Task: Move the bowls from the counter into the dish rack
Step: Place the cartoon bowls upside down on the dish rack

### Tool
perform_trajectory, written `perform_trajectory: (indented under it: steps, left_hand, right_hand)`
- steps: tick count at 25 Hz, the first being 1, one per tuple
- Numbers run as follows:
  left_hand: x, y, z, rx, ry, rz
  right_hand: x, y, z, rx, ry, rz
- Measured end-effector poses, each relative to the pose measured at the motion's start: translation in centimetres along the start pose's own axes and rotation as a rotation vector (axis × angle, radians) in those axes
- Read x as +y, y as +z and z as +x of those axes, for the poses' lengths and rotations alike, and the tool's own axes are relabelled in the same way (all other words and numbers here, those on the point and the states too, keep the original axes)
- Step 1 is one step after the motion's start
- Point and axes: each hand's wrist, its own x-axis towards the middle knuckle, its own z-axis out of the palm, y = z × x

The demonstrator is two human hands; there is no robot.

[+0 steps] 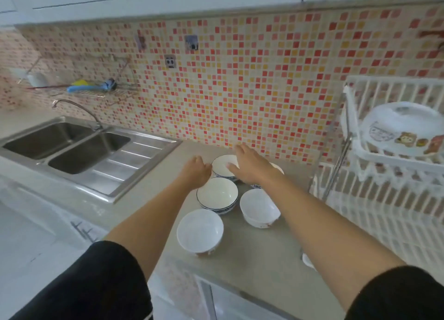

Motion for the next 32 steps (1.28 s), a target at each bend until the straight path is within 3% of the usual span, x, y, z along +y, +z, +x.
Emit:
perform_trajectory:
  steps: [1, 2, 4, 9, 12, 16, 19, 24, 28, 32]
  left_hand:
    - [-3.8, 1.6, 0.8, 0.025, 0.088, 0.139]
    - [-6.8, 3.3, 0.9, 0.008, 0.055, 0.152]
    - [-9.4, 6.1, -1.1, -0.178, -0.235, 0.181]
    - [-13.9, 10.4, -3.5, -0.136, -0.3, 0.365]
    - [-15.2, 11.5, -4.0, -0.109, -0.302, 0.417]
    - [-15.0, 9.6, -3.9, -0.088, -0.316, 0.504]
    - [-13.1, 6.2, -3.7, -0.012, -0.346, 0.407]
    - [-6.3, -0.5, -2.2, 0.252, -0.344, 0.136]
    - [1.6, -3.9, -1.6, 0.448, -0.207, -0.297]
    - [10.2, -4.5, -2.0, 0.492, 0.034, -0.581]
  right_hand:
    - [-0.5, 3.1, 0.3, -0.056, 0.029, 0.02]
    - [-0.8, 6.0, 0.3, -0.111, 0.06, 0.039]
    - [-1.2, 10.9, -0.2, -0.18, 0.135, 0.086]
    - [-1.5, 19.4, -0.7, -0.326, 0.319, 0.181]
    - [-1.4, 21.3, -0.8, -0.429, 0.355, 0.174]
    - [-1.9, 20.5, -0.2, -0.439, 0.288, 0.149]
    - [-2.9, 17.6, 0.2, -0.334, 0.246, 0.223]
    - [-3.4, 9.0, 0.5, 0.055, 0.29, 0.566]
    - [-2.5, 0.2, -1.2, 0.15, 0.232, 0.993]
    - [-0.5, -8.0, -3.8, 0.37, 0.051, 0.95]
